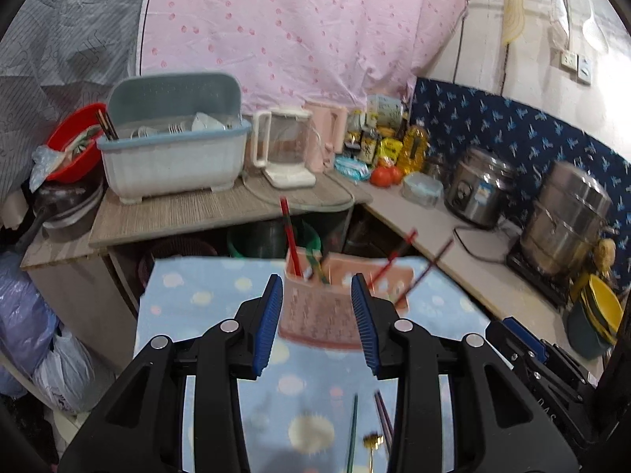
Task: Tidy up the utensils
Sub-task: 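Lower both chopsticks into the pink holder and open both tools, then grasp the green chopstick with the left tool while the right tool grasps a dark-red chopstick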
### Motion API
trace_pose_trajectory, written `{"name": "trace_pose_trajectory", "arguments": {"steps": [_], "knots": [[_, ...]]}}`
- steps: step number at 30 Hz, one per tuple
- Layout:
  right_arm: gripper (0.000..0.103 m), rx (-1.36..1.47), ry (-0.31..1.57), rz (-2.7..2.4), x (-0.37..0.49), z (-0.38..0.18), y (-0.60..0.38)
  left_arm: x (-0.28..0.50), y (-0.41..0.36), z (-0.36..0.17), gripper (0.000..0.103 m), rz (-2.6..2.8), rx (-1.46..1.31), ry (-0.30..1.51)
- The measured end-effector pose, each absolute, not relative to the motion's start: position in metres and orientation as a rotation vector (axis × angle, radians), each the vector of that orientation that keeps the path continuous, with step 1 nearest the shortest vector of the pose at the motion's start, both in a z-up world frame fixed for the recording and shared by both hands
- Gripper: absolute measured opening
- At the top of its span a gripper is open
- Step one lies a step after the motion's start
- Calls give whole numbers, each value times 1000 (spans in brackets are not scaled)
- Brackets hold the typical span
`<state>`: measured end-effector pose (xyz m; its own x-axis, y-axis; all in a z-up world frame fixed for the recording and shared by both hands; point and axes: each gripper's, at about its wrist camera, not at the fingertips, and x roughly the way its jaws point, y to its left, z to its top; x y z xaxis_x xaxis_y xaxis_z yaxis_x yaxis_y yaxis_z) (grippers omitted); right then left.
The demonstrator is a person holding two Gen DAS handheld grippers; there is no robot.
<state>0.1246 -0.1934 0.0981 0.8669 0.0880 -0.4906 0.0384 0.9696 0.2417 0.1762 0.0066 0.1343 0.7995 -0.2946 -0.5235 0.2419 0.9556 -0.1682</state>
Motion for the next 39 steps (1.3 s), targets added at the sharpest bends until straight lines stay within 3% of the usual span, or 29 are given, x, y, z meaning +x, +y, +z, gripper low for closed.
{"name": "trace_pose_trajectory", "arguments": {"steps": [17,39], "knots": [[26,182,838,-5,-5,-35,-183,56,-11,-27,35,-370,-41,927],[24,171,921,8,-14,-76,-175,34,-14,-77,33,-347,-13,995]]}}
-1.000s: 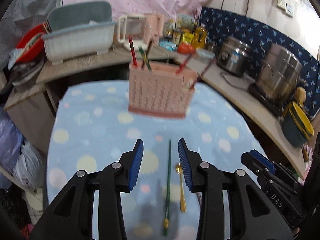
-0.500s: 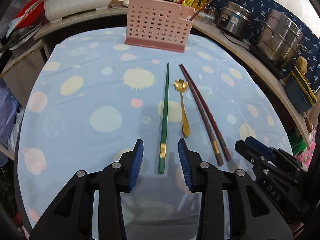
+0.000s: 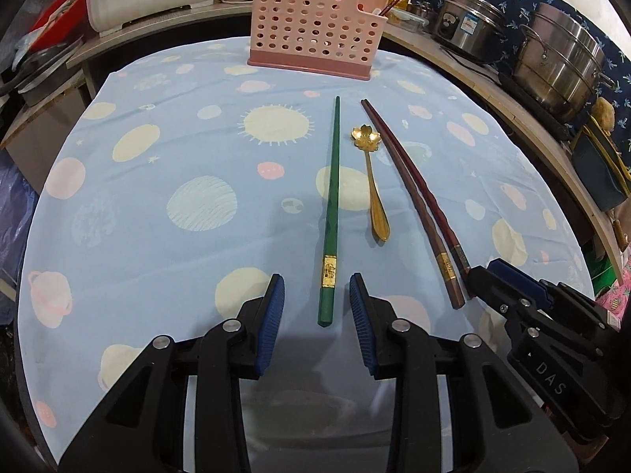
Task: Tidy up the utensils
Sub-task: 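Grasp the green chopstick with the left tool while the right tool grasps a dark-red chopstick, then lift both chopsticks and carry them over the pink holder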
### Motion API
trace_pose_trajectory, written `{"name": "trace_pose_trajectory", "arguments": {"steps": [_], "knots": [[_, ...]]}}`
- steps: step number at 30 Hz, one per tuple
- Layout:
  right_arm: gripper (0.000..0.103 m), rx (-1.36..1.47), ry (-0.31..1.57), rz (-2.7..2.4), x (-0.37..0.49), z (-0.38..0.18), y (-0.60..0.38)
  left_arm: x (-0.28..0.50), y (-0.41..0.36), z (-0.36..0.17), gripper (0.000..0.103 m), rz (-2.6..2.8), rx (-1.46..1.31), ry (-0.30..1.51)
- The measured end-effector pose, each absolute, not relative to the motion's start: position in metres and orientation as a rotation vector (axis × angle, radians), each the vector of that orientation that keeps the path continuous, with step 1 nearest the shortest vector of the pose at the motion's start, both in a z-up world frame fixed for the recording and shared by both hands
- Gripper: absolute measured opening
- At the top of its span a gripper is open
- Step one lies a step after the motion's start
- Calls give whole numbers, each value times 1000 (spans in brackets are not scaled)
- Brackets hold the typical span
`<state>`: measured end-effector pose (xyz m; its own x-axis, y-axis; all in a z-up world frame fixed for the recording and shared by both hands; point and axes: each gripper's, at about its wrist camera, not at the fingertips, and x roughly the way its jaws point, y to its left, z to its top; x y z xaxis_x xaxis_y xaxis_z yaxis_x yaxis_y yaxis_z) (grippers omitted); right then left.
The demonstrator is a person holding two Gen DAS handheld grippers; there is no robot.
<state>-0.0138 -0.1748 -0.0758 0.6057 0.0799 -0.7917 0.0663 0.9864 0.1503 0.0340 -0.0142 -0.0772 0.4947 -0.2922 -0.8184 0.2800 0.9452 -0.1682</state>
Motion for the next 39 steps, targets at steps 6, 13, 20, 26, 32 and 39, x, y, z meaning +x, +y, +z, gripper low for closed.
{"name": "trace_pose_trajectory", "arguments": {"steps": [6,13,20,26,32,39], "knots": [[21,157,923,12,-8,-79,-172,36,-15,-79,22,-340,-1,985],[16,143,919,13,-1,-81,-169,41,-15,-79,15,-333,3,981],[7,139,919,13,0,-81,-168,42,-14,-79,9,-334,-2,982],[7,151,911,12,-4,-78,-171,40,-12,-77,7,-338,-12,994],[7,171,871,13,-11,-61,-178,35,-6,-65,7,-334,-31,974],[7,201,799,14,-19,-32,-185,31,1,-39,7,-335,-59,929]]}}
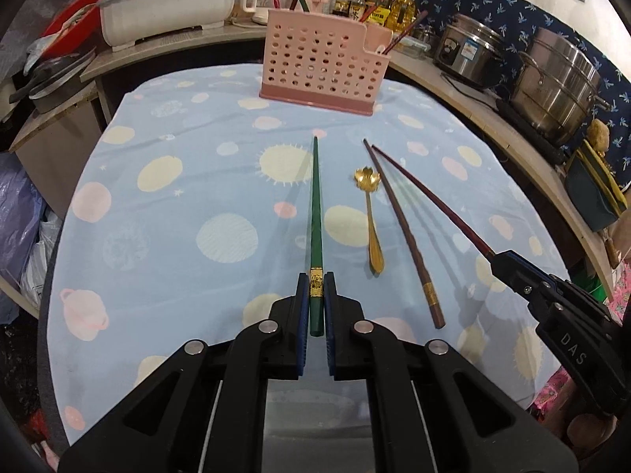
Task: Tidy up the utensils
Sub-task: 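Lift both chopsticks and carry them over the pink holder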
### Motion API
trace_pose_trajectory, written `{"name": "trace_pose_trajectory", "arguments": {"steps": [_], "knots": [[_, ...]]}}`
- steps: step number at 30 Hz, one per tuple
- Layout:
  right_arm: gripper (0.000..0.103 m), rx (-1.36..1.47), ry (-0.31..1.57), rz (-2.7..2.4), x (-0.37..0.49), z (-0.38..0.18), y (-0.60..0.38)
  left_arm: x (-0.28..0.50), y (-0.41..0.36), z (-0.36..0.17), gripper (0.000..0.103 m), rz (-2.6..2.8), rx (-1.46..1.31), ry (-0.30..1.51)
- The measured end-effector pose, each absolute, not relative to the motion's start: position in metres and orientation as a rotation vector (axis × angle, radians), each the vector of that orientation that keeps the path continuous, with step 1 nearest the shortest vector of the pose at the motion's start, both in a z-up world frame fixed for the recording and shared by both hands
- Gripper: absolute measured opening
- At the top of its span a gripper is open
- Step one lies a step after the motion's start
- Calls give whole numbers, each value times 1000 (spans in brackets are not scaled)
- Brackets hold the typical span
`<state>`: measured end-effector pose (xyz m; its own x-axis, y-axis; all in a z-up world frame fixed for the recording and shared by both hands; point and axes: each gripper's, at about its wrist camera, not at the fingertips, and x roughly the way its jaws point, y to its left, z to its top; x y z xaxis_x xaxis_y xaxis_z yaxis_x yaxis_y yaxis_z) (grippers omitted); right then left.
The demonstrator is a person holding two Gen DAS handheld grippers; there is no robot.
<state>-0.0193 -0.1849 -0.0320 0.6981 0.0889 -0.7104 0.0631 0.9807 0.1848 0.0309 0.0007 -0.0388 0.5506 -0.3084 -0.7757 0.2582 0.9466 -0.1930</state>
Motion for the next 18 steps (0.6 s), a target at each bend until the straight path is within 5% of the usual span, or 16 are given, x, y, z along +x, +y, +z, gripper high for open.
{"name": "trace_pose_trajectory", "arguments": {"steps": [18], "knots": [[7,256,570,9,0,63,-212,56,8,49,7,-340,-101,743]]}}
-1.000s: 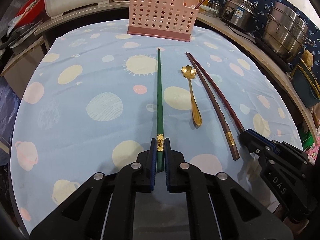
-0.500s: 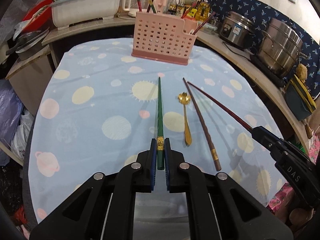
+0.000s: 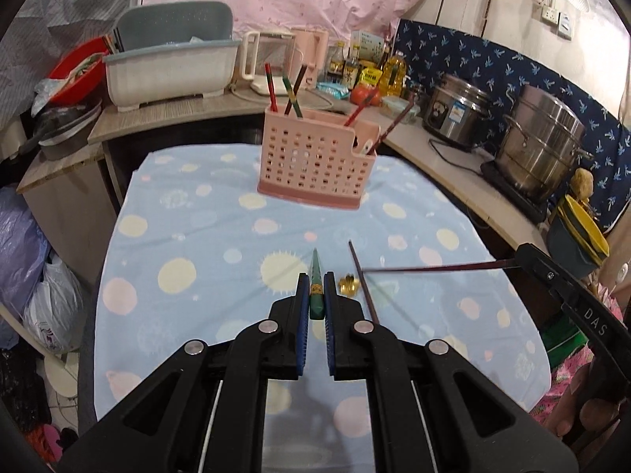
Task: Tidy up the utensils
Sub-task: 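Lift both chopsticks and carry them over the pink holder, then lower both chopsticks into the pink holder and open both tools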
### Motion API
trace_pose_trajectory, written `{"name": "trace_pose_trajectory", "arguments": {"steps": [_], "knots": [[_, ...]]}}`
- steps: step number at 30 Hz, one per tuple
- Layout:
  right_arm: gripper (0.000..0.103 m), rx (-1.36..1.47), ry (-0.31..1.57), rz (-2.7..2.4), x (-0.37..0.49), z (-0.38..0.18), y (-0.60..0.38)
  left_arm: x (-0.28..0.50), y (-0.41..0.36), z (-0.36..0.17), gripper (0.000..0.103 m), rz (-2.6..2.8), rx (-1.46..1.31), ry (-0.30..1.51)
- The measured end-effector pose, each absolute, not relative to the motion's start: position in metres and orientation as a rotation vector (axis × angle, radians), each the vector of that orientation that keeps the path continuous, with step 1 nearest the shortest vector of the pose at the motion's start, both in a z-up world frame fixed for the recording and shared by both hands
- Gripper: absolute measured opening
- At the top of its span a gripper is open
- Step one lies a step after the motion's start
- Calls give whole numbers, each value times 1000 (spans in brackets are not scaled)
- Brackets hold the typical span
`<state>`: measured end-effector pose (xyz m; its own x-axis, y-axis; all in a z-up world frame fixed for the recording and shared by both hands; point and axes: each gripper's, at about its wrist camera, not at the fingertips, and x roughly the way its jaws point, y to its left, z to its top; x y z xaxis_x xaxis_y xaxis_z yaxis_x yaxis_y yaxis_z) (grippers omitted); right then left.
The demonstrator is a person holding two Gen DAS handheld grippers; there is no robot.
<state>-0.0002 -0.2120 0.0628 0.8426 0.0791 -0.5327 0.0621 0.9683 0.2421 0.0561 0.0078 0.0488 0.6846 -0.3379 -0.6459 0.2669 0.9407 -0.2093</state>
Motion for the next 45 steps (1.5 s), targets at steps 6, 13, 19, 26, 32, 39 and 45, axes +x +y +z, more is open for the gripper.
{"name": "trace_pose_trajectory", "arguments": {"steps": [6,13,19,26,32,39,45], "knots": [[7,258,517,11,16,87,-219,73,4,74,7,-331,-94,693],[7,248,480,18,37,105,-221,92,-1,98,7,-334,-84,640],[7,265,469,45,63,119,-223,114,-4,119,7,-338,-95,603],[7,273,399,51,99,153,-231,147,-11,166,7,-341,-102,514],[7,259,345,36,142,181,-236,179,-19,208,7,-343,-116,420],[7,260,309,12,195,197,-241,222,-28,237,7,-339,-133,334],[7,248,332,-8,236,186,-239,260,-36,229,7,-323,-134,327]]}}
